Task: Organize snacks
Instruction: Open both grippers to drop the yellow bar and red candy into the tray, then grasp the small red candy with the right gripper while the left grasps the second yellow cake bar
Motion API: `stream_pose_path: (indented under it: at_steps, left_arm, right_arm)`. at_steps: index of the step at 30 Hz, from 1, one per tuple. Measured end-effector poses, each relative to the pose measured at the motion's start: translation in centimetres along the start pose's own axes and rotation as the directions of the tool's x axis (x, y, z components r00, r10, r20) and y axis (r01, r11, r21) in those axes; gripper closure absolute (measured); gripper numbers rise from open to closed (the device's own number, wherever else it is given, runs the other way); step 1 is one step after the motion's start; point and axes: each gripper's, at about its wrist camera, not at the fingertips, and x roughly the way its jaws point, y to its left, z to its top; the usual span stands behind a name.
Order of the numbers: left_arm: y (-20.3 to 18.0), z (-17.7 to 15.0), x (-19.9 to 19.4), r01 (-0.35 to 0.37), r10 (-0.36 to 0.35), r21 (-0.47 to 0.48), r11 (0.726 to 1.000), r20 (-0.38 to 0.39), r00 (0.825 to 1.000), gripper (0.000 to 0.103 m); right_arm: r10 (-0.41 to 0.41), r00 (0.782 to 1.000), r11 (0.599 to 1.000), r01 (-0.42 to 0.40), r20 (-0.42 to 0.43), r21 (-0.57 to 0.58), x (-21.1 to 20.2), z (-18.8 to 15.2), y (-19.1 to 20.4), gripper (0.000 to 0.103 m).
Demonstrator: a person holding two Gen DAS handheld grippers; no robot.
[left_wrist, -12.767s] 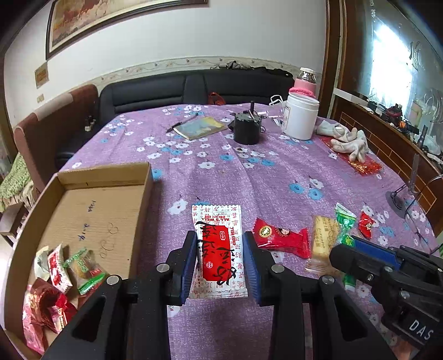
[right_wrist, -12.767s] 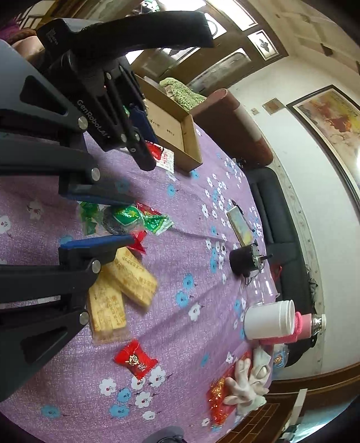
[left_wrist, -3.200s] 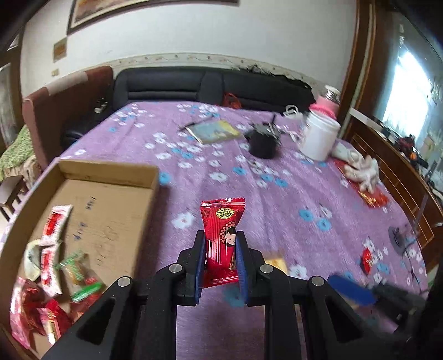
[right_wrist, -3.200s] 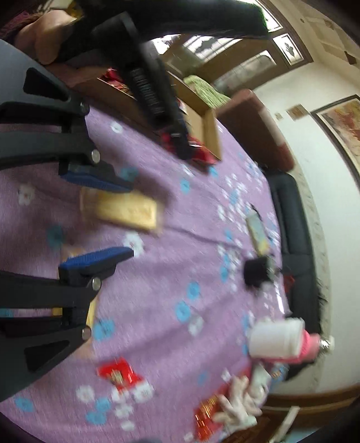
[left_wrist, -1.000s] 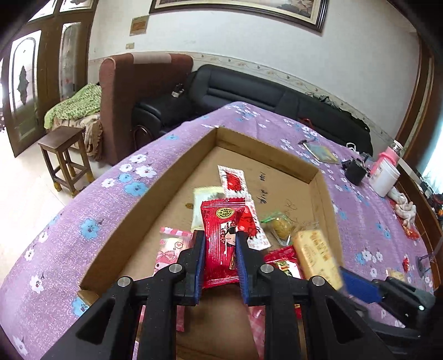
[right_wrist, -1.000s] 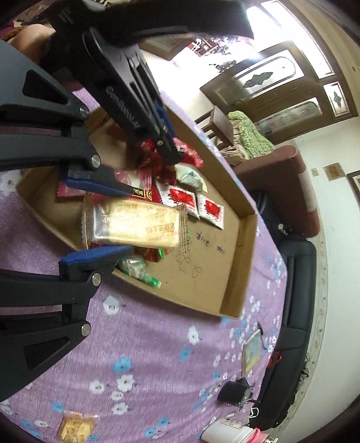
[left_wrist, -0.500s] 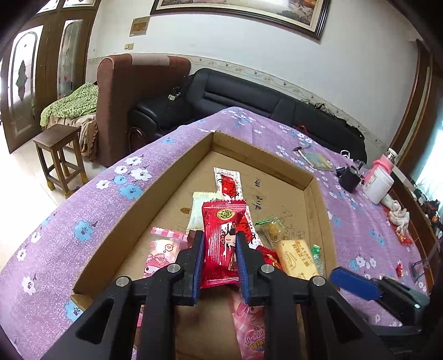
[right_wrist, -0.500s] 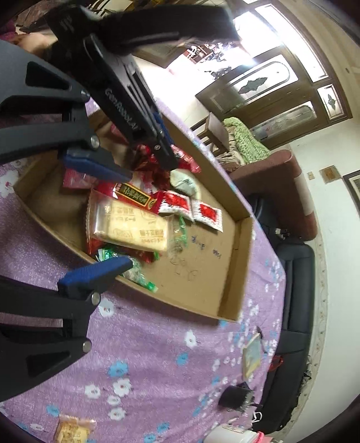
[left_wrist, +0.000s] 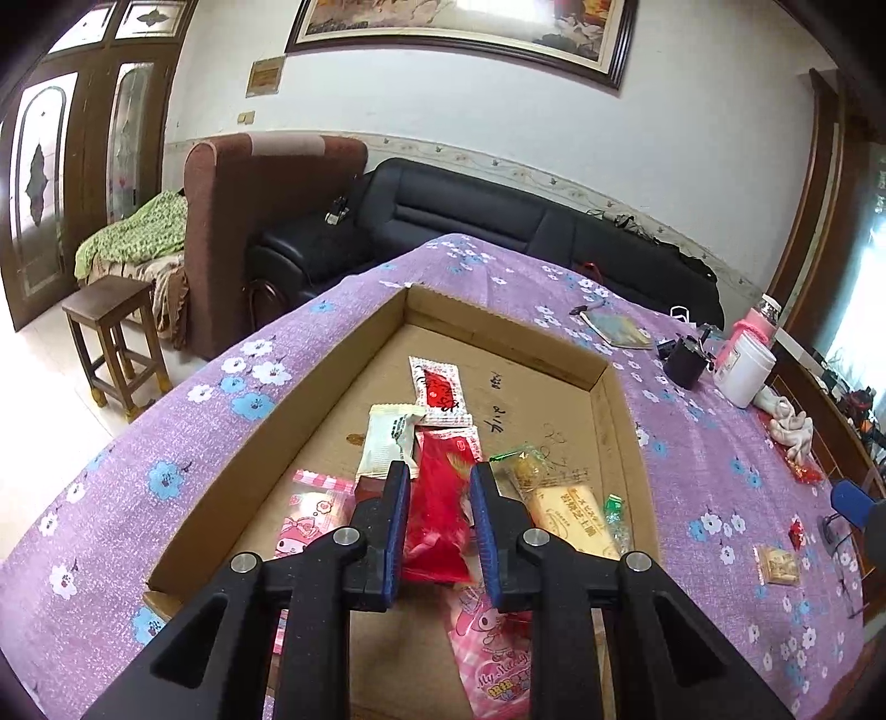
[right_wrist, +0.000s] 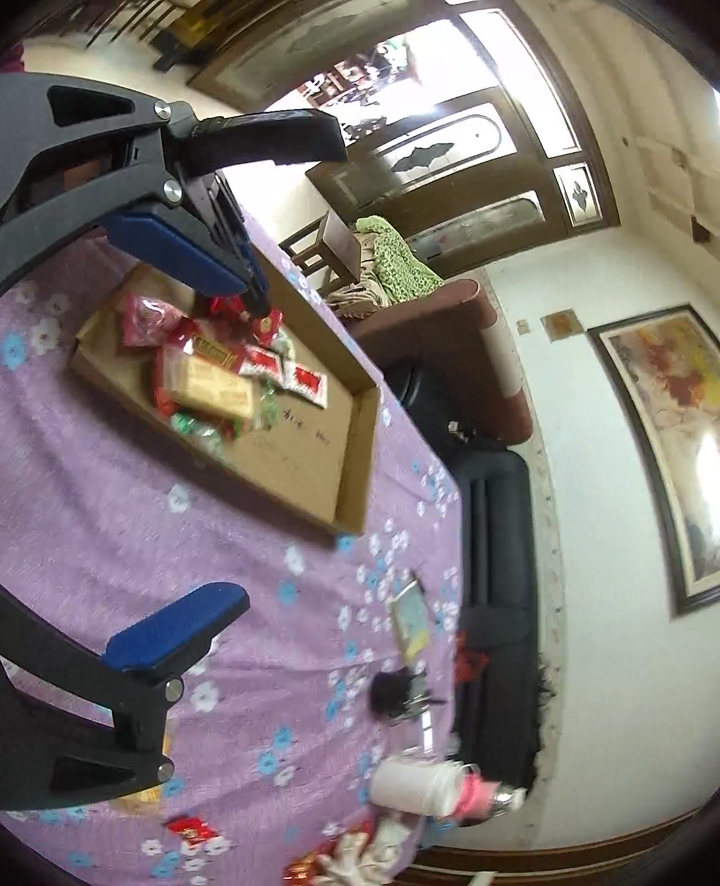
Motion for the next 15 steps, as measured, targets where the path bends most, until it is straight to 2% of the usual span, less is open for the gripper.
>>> stream_pose_path:
  at_steps: [3,5,7,9,10,11,15]
  left_arm:
    - [-0.5,-0.1,-0.1,-0.006,0.006,0.023,1.0,0.008,1.0,0.08]
    - [-0.7,-0.2,-0.2,-0.009,0.008,0.034,0.999,0.016,1.0,0.08]
    - [-0.9,-0.2,-0.3,-0.006,0.005,0.04,0.999,0.022,1.0,0.079]
    - [-1.1,-0.2,-0.4,-0.005,0.004,0.045,0.999,0.027,1.0,0.066]
    - [-1.2,-0.2,-0.5,-0.005,0.004,0.048,0.999,0.032,0.999,0.053]
    - [-1.3,-0.2,-0.6,-0.003,0.001,0.049,0.999,0.038,0.999,0.046]
    - [-2.0,-0.2,-1.2,0.005,-0.011,0.078,0.997,0.065,0.998,0.044]
  right_arm:
    - [0.013,1.0,0.998,-0.013,-0.007,0.055,-0.7,-0.3,-2.7,0.0]
    - [-0.014,0.998,0.996,0.02,-0.062,0.088,-0.7,-0.6,-4.9,0.002]
    - [-0.06,0.991,0.991,0.073,-0.122,0.11,-0.6,-0.7,-7.9,0.014]
    - [-0.08,0.979,0.985,0.107,-0.188,0.137,-0.1,-1.1,-10.8,0.016]
    - [-0.095,0.975,0.979,0.128,-0.203,0.157,-0.1,-1.4,-12.1,0.016]
    - [-0.11,0.968,0.973,0.152,-0.226,0.177,0.0,-1.7,-13.9,0.016]
    - [-0.144,0.948,0.951,0.211,-0.282,0.224,0.7,-2.8,-18.7,0.016]
